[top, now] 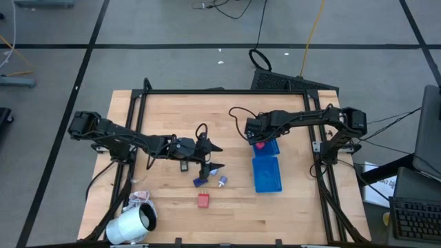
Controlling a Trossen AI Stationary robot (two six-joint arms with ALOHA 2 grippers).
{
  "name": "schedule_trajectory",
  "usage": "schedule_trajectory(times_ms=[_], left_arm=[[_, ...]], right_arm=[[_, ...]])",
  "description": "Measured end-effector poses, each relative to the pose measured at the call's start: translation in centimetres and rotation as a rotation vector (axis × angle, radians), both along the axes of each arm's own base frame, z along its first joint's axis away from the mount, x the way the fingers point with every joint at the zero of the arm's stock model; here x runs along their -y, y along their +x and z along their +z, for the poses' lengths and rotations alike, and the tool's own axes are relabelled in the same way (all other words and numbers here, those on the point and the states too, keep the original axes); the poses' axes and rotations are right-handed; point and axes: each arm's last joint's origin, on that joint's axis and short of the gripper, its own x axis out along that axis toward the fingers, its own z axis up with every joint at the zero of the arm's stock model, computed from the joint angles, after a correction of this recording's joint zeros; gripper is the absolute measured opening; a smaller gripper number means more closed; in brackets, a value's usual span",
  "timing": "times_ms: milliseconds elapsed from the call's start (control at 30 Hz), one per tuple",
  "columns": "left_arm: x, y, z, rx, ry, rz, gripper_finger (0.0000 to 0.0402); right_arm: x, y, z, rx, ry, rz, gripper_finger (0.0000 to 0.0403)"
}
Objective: Pick & Place Office items
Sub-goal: Put the red charger adapter into the top blue bin
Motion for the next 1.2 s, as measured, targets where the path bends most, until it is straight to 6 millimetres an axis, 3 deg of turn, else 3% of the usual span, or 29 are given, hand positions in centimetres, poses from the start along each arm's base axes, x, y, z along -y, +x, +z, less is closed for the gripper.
schedule_trajectory(times_ms=[233, 667, 967, 1200], left_arm=[[0.0, 0.0, 0.0, 0.0, 0.0, 0.0, 0.0309], [0.0, 0.0, 0.0, 0.0, 0.0, 0.0, 0.0327], [0.0, 0.0, 0.0, -0.001, 0.0, 0.0, 0.031], [0.0, 0.0, 0.0, -0.001, 0.0, 0.0, 0.0315]], right_arm=[[0.0, 0.2, 0.0, 0.015, -0.004, 0.016, 0.0216], [0.6, 0.1, 0.8, 0.1, 0.13, 0.064, 0.02], [0.5, -2.1, 5.7, 0.271, -0.019, 0.124, 0.0198], [-2.2, -4.0, 9.9, 0.393, -0.288, 0.295, 0.0198]])
